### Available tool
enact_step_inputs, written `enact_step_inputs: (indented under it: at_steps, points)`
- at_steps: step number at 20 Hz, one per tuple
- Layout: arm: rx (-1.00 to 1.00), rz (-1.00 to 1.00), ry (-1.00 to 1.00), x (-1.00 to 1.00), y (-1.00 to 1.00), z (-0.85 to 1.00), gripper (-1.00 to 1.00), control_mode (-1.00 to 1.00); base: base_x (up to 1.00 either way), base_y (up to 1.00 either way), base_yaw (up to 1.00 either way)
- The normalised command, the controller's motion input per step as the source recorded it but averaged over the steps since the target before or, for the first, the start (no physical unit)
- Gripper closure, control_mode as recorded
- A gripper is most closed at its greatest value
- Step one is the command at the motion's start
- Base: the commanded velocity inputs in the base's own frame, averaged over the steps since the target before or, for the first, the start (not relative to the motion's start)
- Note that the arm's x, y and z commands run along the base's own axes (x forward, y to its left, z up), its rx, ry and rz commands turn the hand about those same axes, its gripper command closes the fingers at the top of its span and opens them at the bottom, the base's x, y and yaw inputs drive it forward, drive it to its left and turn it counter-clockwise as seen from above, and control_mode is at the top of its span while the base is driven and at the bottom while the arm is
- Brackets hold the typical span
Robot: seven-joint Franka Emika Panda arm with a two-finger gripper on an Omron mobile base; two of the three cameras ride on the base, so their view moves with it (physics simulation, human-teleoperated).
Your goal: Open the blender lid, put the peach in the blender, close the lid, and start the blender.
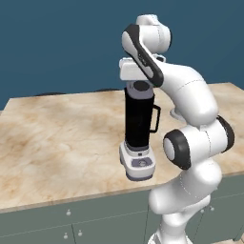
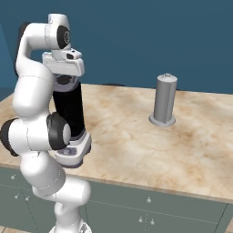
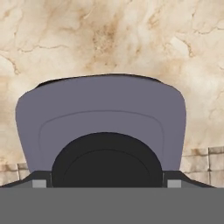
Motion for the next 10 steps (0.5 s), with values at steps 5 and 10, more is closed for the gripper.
enact_step_inputs:
  at_steps: [5, 10]
  points:
    - [-0.01, 0.00, 0.09, 0.00, 0.00, 0.49, 1.00, -1.00, 0.00, 0.00, 0.00]
    - [-0.07, 0.00, 0.00, 0.00, 0.00, 0.70, 1.00, -1.00, 0.00, 0.00, 0.00]
